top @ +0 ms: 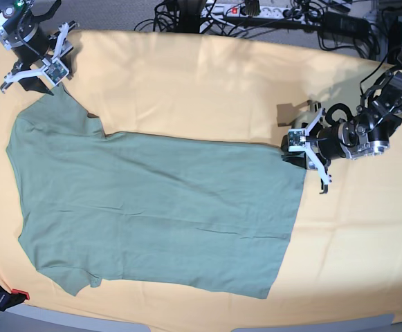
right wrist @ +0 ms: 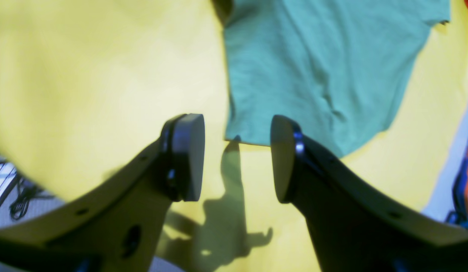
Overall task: Fold the T-shirt properly
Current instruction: 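Lower both grippers and grasp the shirt's shoulder and collar-side corners, then pull the grasped edge with both grippers, folding it over the shirt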
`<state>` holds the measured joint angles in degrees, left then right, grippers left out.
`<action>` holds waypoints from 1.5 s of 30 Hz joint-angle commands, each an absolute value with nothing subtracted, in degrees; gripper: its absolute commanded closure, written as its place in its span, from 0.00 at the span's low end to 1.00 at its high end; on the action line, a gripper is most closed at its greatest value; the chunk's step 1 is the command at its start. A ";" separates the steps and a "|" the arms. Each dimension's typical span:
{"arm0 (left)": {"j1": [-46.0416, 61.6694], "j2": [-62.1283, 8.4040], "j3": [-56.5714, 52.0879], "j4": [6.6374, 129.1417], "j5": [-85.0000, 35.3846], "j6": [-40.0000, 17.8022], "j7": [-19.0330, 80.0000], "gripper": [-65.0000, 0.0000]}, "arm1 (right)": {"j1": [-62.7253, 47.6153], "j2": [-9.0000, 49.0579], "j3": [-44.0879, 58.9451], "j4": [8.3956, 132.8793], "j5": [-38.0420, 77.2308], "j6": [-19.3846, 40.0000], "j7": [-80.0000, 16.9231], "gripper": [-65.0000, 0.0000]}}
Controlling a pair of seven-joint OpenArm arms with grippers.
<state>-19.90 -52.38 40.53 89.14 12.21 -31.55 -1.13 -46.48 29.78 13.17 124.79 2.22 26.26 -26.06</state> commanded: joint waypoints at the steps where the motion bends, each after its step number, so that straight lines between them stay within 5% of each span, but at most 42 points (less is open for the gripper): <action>1: -20.93 -53.32 40.07 89.56 11.94 -33.26 -1.54 0.66 | -46.63 30.50 13.54 125.43 3.46 26.06 -24.47 0.48; 4: -20.62 -53.32 40.07 89.56 11.97 -34.81 -1.52 0.51 | -46.15 30.50 13.50 124.33 4.47 26.50 -23.92 0.47; 19: -20.64 -53.34 40.07 89.56 11.97 -34.76 -1.52 0.51 | -35.53 30.50 13.50 108.62 4.86 31.27 -23.97 0.47; 26: -20.64 -53.32 40.07 89.56 11.97 -34.76 -1.52 0.59 | -35.24 30.50 13.50 107.81 6.17 31.55 -23.97 0.47; 29: -20.64 -53.30 40.07 89.56 11.99 -34.70 -1.52 0.65 | -35.24 30.50 13.50 107.81 6.17 31.55 -23.99 0.64; 32: -20.67 -53.32 40.07 89.56 11.97 -31.83 -1.48 0.98 | -35.24 30.50 13.50 107.83 6.22 31.53 -23.97 0.97; 45: -21.78 -57.30 40.03 95.85 11.11 -28.75 -0.30 1.00 | -39.27 32.36 13.56 119.81 5.67 27.22 -27.38 1.00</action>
